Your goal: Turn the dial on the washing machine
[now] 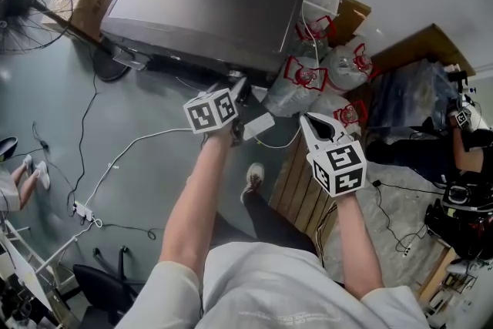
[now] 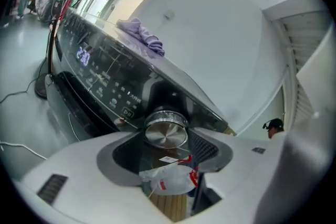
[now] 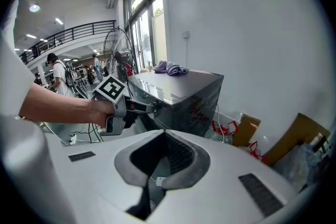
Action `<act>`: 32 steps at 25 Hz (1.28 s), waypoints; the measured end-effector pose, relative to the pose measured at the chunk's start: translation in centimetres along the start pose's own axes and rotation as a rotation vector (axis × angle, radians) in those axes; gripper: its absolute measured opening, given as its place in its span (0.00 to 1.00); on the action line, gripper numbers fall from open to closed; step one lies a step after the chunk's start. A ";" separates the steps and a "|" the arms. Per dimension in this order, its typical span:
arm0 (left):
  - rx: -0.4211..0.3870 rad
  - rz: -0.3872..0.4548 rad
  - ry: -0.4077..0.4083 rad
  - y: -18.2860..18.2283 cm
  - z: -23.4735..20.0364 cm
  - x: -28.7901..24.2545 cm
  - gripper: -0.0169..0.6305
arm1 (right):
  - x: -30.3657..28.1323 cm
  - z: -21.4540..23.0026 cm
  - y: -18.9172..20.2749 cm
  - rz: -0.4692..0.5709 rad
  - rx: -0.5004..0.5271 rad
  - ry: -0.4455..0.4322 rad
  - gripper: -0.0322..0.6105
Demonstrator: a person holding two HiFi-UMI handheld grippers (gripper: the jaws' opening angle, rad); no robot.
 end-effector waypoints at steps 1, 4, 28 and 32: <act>-0.029 -0.011 -0.016 0.0 0.1 0.0 0.44 | 0.0 0.0 0.0 0.000 0.000 0.000 0.07; -0.105 -0.038 -0.057 0.0 0.2 -0.3 0.44 | -0.1 0.0 -0.2 0.000 0.000 0.001 0.07; -0.670 -0.058 -0.346 1.0 1.9 -1.1 0.44 | 0.6 0.7 0.2 0.004 0.003 0.009 0.07; -0.720 -0.052 -0.370 1.2 2.0 -1.3 0.44 | 1.0 1.1 0.6 0.003 0.003 0.016 0.07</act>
Point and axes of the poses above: the fingertips, and each gripper's own axes: x backward along the fingers, z to its right, y out of its underside, the point moved 5 cm from there along x, backward along the fingers, and after that the axes turned 2 degrees about -x, right-handed, at the moved point
